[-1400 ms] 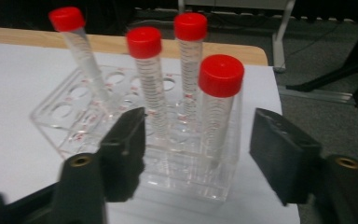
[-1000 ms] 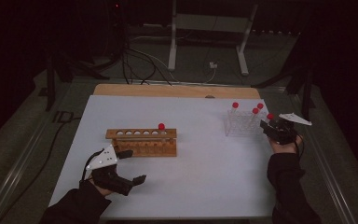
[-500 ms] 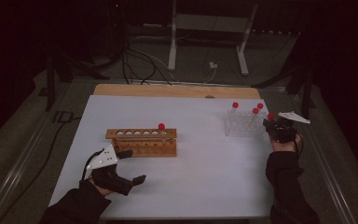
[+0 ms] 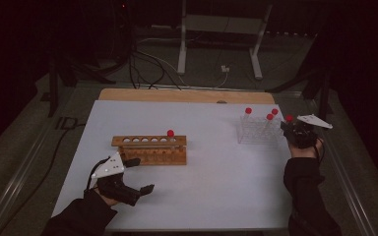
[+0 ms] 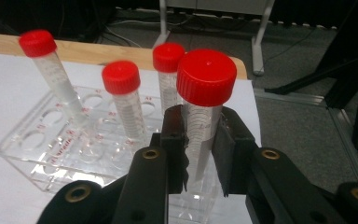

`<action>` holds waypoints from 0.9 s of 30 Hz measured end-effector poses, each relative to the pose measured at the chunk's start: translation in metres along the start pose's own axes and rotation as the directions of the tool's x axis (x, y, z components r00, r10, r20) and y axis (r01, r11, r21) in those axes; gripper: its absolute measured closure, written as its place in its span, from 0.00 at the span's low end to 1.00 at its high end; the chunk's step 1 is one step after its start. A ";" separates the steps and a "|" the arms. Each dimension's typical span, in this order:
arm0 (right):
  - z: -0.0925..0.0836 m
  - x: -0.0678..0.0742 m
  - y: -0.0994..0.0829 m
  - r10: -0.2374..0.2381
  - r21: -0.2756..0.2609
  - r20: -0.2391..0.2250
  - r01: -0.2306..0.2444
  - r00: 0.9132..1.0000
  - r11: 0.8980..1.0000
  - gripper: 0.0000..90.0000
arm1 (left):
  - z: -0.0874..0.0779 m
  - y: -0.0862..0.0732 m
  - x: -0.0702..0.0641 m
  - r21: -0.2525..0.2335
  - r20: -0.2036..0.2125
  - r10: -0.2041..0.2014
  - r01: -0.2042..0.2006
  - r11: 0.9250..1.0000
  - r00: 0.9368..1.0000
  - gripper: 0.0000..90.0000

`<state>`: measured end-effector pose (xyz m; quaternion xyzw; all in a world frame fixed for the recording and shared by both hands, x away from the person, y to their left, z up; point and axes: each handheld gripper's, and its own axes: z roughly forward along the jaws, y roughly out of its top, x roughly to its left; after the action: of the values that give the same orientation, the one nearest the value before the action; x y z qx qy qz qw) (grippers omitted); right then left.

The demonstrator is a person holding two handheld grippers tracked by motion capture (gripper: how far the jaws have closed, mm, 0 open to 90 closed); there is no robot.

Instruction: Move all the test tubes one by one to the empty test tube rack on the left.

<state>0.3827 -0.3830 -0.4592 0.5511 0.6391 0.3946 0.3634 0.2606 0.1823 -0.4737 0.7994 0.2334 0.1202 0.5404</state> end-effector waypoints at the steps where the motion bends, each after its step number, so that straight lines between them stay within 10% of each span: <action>1: -0.001 0.000 0.001 -0.002 -0.004 0.002 0.002 1.000 1.000 0.84 | 0.000 0.000 0.000 0.002 0.001 0.000 0.000 1.000 1.000 0.01; 27: -0.037 0.024 0.028 -0.083 -0.075 -0.055 0.079 0.995 0.994 0.84 | -0.001 0.002 -0.001 -0.001 0.011 -0.001 0.001 1.000 1.000 0.01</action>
<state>0.3578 -0.3605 -0.4184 0.4995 0.6566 0.4181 0.3803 0.2604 0.1818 -0.4714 0.7998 0.2307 0.1158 0.5420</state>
